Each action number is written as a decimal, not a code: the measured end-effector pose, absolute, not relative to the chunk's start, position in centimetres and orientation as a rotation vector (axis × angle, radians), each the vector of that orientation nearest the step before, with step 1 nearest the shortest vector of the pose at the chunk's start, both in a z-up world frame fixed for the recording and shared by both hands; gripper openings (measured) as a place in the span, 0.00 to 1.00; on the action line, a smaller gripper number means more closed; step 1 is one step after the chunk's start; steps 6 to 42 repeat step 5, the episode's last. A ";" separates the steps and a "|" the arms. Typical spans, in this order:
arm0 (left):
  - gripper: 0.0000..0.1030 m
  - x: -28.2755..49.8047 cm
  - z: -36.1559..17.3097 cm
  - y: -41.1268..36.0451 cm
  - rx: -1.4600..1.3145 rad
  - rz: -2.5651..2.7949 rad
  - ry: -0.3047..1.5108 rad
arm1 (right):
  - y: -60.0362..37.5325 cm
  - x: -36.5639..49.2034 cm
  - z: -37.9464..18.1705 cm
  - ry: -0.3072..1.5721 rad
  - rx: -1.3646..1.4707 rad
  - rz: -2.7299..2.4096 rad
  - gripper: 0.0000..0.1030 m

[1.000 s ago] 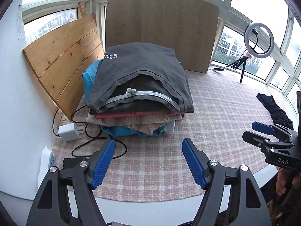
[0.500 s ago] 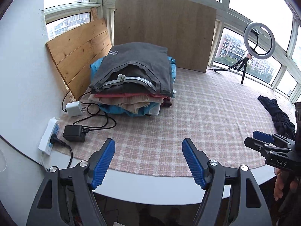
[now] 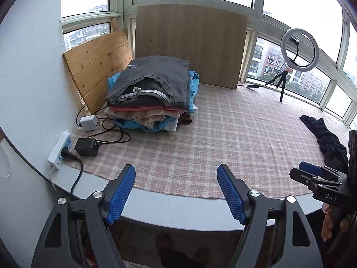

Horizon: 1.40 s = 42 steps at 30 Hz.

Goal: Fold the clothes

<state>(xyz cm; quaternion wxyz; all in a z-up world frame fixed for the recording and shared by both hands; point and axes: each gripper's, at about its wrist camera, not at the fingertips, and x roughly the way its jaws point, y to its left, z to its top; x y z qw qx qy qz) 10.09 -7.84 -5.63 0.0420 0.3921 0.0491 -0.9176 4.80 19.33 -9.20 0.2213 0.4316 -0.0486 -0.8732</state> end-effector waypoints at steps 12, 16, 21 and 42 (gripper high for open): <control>0.72 10.6 -5.4 -7.2 1.169 -2.838 0.139 | 20.6 5.3 -9.3 -0.159 1.198 -2.415 0.62; 0.72 10.6 -5.4 -7.2 1.169 -2.838 0.139 | 20.6 5.3 -9.3 -0.159 1.198 -2.415 0.62; 0.72 10.6 -5.4 -7.2 1.169 -2.838 0.139 | 20.6 5.3 -9.3 -0.159 1.198 -2.415 0.62; 0.72 10.6 -5.4 -7.2 1.169 -2.838 0.139 | 20.6 5.3 -9.3 -0.159 1.198 -2.415 0.62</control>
